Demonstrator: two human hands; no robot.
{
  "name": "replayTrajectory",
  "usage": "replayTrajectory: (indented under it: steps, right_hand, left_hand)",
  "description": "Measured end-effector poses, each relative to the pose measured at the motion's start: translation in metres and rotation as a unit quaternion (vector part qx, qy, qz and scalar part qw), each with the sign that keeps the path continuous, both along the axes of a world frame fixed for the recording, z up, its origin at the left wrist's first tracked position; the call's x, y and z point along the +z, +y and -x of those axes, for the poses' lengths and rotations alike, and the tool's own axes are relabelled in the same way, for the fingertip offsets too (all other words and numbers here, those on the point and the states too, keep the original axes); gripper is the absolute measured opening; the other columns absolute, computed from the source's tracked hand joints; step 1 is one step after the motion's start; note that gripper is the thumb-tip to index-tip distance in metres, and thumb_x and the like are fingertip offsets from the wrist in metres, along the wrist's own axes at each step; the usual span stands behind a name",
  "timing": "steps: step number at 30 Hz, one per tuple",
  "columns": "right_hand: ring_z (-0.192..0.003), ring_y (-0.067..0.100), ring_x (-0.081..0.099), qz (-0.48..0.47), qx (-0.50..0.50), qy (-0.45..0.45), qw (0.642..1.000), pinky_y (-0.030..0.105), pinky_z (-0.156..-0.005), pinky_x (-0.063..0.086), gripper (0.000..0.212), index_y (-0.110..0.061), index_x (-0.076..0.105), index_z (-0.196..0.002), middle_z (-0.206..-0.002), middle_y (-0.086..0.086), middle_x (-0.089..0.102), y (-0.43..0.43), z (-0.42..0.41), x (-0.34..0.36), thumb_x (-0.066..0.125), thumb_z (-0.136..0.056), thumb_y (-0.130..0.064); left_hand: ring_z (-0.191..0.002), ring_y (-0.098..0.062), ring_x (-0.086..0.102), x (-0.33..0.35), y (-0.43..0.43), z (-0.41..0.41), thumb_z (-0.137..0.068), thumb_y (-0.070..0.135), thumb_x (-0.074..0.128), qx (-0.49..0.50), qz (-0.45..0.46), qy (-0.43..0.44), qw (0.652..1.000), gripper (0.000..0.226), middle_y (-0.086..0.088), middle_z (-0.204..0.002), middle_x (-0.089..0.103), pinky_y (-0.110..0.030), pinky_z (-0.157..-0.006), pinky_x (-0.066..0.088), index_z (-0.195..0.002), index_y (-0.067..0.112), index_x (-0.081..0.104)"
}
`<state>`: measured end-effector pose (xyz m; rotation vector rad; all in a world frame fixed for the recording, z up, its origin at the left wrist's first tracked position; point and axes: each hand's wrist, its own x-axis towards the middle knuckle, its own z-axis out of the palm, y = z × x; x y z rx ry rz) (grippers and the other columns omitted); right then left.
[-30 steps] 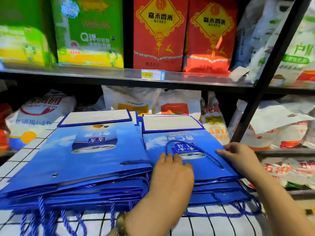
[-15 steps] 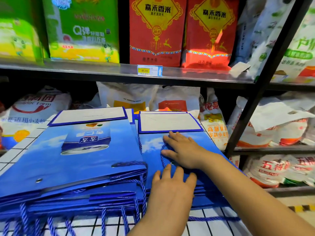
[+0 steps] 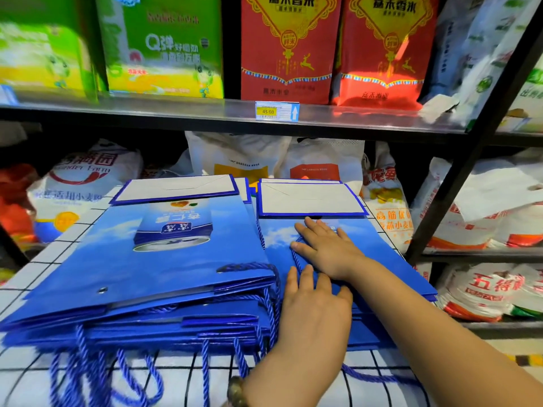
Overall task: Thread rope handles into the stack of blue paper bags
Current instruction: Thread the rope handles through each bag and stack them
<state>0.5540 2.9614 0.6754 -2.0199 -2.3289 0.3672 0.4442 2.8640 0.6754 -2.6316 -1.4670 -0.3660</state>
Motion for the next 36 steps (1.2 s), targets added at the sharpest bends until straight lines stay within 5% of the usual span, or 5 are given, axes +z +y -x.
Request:
replayTrajectory:
  steps: [5, 12, 16, 22, 36]
  right_hand:
    - [-0.143, 0.018, 0.014, -0.079, -0.011, 0.031, 0.996, 0.043, -0.114, 0.007, 0.057, -0.023, 0.021, -0.145, -0.156, 0.000, 0.015, -0.007, 0.004, 0.001, 0.033, -0.095, -0.047]
    - [-0.086, 0.026, 0.062, -0.358, 0.031, 0.139, 0.923, 0.039, -0.080, 0.045, 0.035, -0.013, 0.068, -0.087, -0.087, 0.002, 0.069, -0.034, 0.011, 0.027, 0.045, -0.084, -0.039]
    - [-0.064, 0.007, 0.054, -0.169, 0.056, 0.368, 0.912, 0.018, -0.061, 0.039, 0.030, -0.021, 0.065, -0.064, -0.066, -0.005, 0.062, -0.083, 0.039, 0.049, 0.054, -0.071, -0.048]
    - [-0.049, 0.003, 0.042, -0.088, 0.038, 0.357, 0.929, 0.012, -0.050, 0.031, 0.024, -0.020, 0.058, -0.057, -0.053, -0.006, 0.052, -0.107, 0.057, 0.050, 0.072, -0.077, -0.019]
    - [-0.038, 0.010, 0.052, 0.025, -0.034, 0.650, 0.759, 0.015, -0.035, 0.039, 0.008, -0.006, 0.061, -0.072, -0.051, 0.003, 0.060, -0.110, 0.118, 0.122, 0.058, -0.079, -0.009]
  left_hand:
    - [-0.082, -0.016, 0.069, -0.006, -0.021, 0.015, -0.031, 0.043, 0.082, -0.053, -0.017, -0.049, 0.997, 0.047, -0.002, -0.082, 0.073, -0.031, -0.079, 0.054, -0.073, 0.025, 0.074]
    - [-0.077, -0.011, 0.065, 0.037, -0.058, 0.090, -0.067, 0.031, 0.051, -0.076, -0.111, -0.184, 0.974, 0.022, 0.010, -0.082, 0.069, -0.025, -0.085, 0.044, -0.076, 0.028, 0.071]
    - [-0.081, -0.011, 0.059, 0.042, -0.048, 0.144, -0.079, 0.029, 0.048, -0.043, -0.160, -0.233, 0.958, 0.023, 0.008, -0.088, 0.068, -0.022, -0.077, 0.038, -0.086, 0.025, 0.070]
    - [-0.084, -0.002, 0.052, 0.037, -0.039, 0.170, -0.083, 0.033, 0.044, -0.016, -0.122, -0.252, 0.960, 0.023, 0.016, -0.089, 0.064, -0.015, -0.073, 0.040, -0.088, 0.030, 0.066]
    - [-0.059, -0.012, 0.040, 0.068, -0.041, 0.135, -0.070, 0.069, 0.041, 0.001, 0.039, -0.310, 0.950, 0.055, 0.004, -0.050, 0.044, -0.024, -0.066, 0.028, -0.049, 0.018, 0.039]
